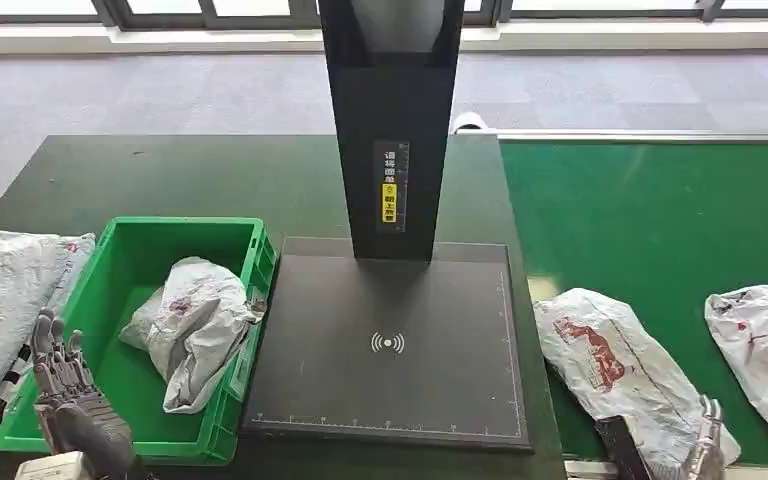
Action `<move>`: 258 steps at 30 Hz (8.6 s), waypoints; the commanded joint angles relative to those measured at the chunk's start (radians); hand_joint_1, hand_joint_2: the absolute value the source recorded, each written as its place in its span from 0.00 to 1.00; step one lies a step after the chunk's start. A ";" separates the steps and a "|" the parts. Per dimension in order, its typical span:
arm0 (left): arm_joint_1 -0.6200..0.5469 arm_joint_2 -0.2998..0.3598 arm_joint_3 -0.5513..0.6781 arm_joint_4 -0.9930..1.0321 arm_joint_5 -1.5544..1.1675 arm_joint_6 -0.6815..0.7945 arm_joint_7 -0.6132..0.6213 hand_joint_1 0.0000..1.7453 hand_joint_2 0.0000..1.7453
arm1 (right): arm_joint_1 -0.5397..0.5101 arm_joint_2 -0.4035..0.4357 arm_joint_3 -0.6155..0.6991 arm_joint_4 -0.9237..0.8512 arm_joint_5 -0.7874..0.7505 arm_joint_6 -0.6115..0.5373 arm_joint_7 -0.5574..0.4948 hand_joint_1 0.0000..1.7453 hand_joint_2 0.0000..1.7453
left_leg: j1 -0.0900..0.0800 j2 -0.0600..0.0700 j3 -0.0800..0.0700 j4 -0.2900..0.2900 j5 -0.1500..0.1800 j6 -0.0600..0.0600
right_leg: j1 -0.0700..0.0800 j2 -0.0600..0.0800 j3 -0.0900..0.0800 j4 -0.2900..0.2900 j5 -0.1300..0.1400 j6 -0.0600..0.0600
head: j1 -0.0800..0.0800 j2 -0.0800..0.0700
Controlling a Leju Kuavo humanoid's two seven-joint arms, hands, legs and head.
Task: Moved the parcel from conveyor to table for the left to box.
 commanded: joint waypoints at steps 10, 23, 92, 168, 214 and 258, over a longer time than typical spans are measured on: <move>-0.039 0.020 0.003 0.102 -0.009 -0.078 0.005 0.00 0.00 | -0.035 -0.052 0.047 0.264 0.101 0.079 0.185 0.00 1.00 | 0.000 -0.003 0.000 -0.002 0.002 0.001 | 0.001 -0.001 0.001 -0.003 0.002 0.000 | 0.000 0.000; -0.008 -0.002 0.045 0.077 -0.006 -0.116 0.005 0.00 0.00 | 0.030 0.009 -0.007 0.027 0.054 0.207 0.155 1.00 1.00 | 0.002 -0.002 0.003 -0.001 0.001 0.002 | 0.002 0.000 0.006 -0.007 0.003 0.002 | 0.000 0.000; -0.086 -0.098 0.114 0.189 -0.002 -0.277 0.020 0.00 0.00 | 0.072 -0.030 0.883 -0.126 -0.285 -0.038 -0.064 1.00 1.00 | 0.002 0.001 0.006 -0.004 -0.002 0.001 | 0.002 0.004 0.009 -0.008 0.001 0.002 | 0.000 0.000; -0.316 0.028 -0.446 0.620 -0.826 -0.260 0.224 0.00 1.00 | 0.164 -0.126 0.866 -0.389 -0.463 0.004 -0.151 0.00 1.00 | 0.001 -0.001 0.005 -0.003 -0.002 0.002 | 0.001 0.002 0.008 -0.008 0.001 0.002 | 0.000 0.000; -0.399 -0.109 -0.236 0.593 -0.792 0.060 0.100 1.00 1.00 | 0.134 -0.086 0.962 -0.647 -0.492 0.054 -0.202 0.00 1.00 | 0.002 0.000 0.002 0.001 -0.003 0.002 | 0.001 0.003 0.005 -0.005 0.000 0.002 | 0.000 0.000; -0.257 -0.192 0.401 0.247 -1.051 0.060 0.372 1.00 1.00 | 0.292 -0.152 0.999 -0.723 -0.466 -0.096 -0.160 0.00 1.00 | 0.001 -0.002 0.004 -0.001 -0.003 0.002 | 0.001 0.000 0.007 -0.005 -0.002 0.002 | 0.000 0.000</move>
